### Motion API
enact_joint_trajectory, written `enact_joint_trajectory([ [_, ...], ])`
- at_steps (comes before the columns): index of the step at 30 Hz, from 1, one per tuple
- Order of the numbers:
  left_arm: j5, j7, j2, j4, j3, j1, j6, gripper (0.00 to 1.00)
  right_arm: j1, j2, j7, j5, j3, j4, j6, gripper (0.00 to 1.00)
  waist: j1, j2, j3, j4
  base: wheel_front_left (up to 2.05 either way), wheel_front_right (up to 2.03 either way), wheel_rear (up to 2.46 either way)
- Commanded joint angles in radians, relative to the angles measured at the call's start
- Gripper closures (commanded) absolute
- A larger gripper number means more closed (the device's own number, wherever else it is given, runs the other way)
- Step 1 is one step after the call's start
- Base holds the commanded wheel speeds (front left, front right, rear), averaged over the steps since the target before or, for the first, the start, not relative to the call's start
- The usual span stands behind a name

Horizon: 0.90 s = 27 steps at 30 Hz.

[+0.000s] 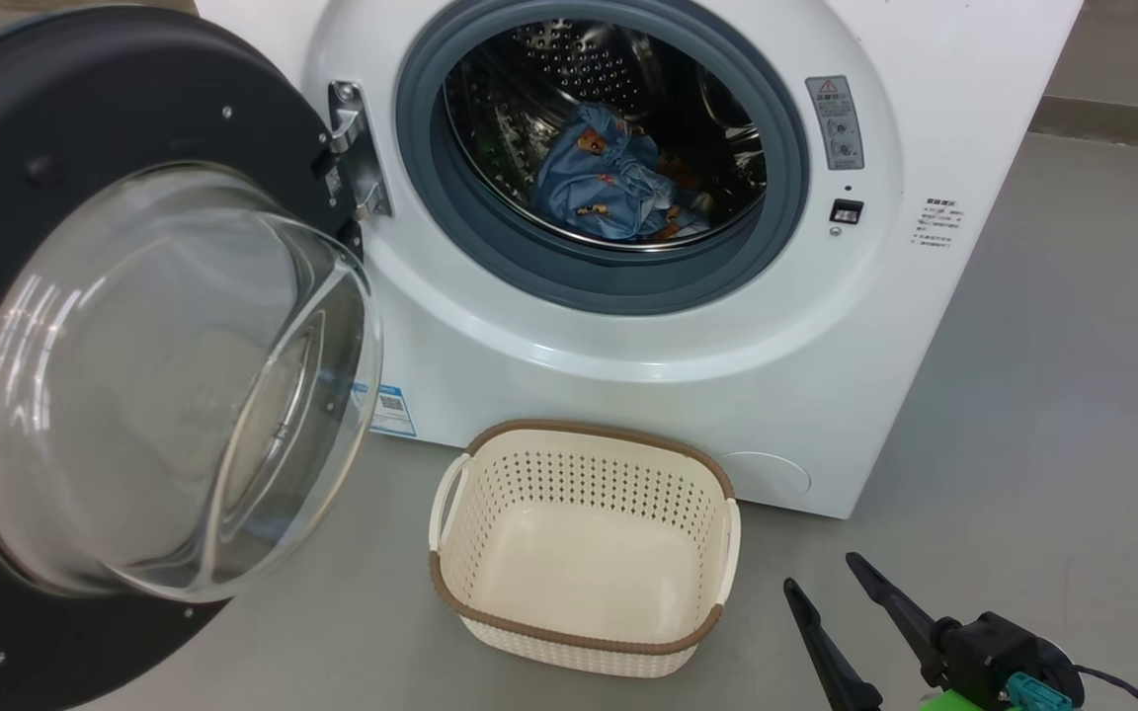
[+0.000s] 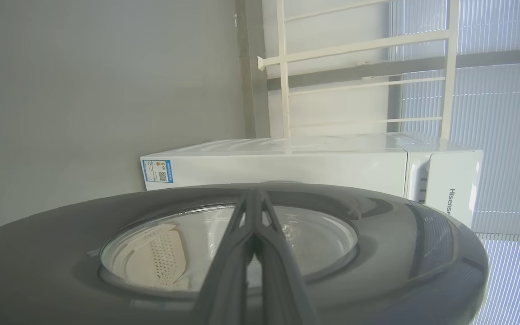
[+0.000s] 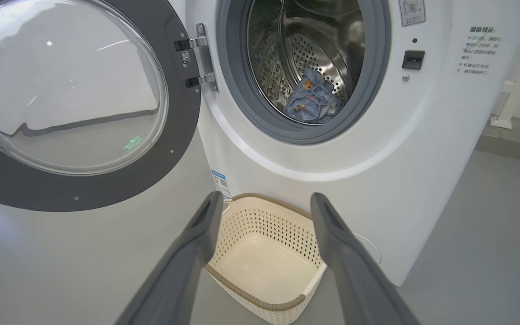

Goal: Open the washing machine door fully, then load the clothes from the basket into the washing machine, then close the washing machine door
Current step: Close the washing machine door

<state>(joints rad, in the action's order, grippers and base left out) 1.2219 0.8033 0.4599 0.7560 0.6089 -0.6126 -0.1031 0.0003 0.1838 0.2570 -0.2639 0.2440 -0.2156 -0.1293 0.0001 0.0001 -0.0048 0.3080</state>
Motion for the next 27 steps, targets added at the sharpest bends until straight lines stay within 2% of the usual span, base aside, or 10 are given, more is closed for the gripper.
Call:
enact_joint_trajectory([
  [1,0.017,0.038,0.013,-0.059,-0.007,0.013,-0.008,1.00,-0.018,0.000,0.005,-0.009,0.016,0.025,-0.001,0.00,-0.0001,-0.0001,0.000,0.004,0.00,0.00,0.00],
  [5,0.033,0.093,-0.026,-0.161,-0.017,0.052,-0.041,1.00,-0.014,-0.003,0.005,-0.008,0.008,0.028,-0.001,0.00,-0.0001,-0.0001,-0.001,0.010,0.00,0.00,0.00],
  [15,0.078,0.233,-0.112,-0.465,-0.035,0.182,-0.157,1.00,-0.012,-0.016,0.005,-0.002,-0.004,0.034,-0.001,0.00,-0.0001,-0.0001,0.001,0.023,0.00,0.00,0.00],
  [27,0.123,0.329,-0.209,-0.700,-0.071,0.280,-0.245,1.00,-0.015,-0.030,0.005,0.000,-0.013,0.039,-0.001,0.00,-0.0001,-0.0001,0.008,0.008,0.00,0.00,0.00],
])
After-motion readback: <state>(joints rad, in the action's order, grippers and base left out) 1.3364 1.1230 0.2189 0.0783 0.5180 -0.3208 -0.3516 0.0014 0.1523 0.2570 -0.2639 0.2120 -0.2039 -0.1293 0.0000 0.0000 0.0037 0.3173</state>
